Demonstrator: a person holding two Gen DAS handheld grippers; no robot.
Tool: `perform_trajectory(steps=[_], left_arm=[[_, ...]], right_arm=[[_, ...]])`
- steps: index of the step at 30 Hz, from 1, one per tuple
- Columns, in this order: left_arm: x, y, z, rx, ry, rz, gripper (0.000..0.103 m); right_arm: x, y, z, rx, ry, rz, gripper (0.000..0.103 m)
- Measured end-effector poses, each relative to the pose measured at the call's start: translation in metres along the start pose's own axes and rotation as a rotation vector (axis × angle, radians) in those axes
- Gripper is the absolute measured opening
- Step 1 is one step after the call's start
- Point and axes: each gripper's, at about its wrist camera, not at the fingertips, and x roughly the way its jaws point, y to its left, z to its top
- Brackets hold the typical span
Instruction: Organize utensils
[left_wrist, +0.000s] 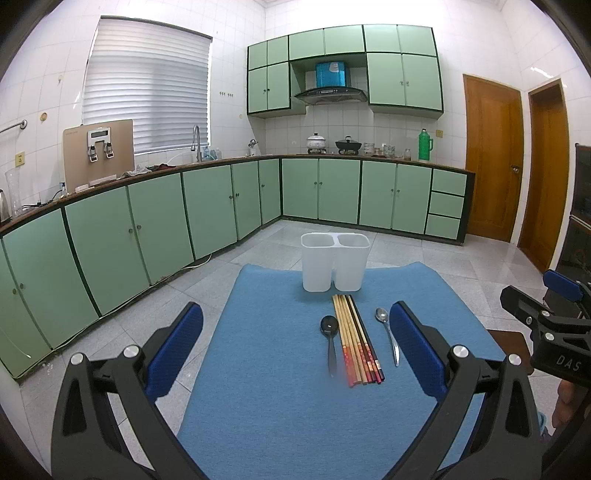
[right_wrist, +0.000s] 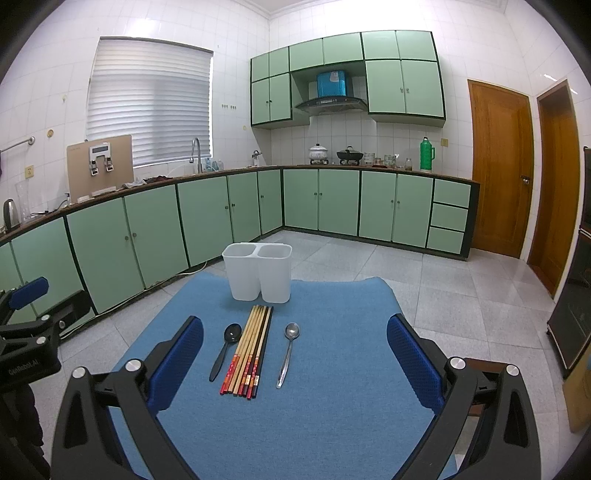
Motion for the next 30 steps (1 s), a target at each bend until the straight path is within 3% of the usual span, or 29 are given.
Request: perform_trajectory(steps=[17, 25, 30], left_arm=[[0.02, 0.003, -0.003, 0.006, 0.029, 0.015, 0.098], [0.096, 0.013, 0.003, 0.048, 0.117, 0.055, 0.098], [0.153, 0.007, 0.001, 0.077, 0.196, 0.04, 0.098]], right_arm=[[0.025, -0.003, -0.004, 0.001, 0.041, -0.011, 0.097], [0.095, -0.024, 0.007, 0.022, 0.151, -0.03, 0.097], [0.161, -0.033, 0.009, 0.053, 0.264, 0.024, 0.097]])
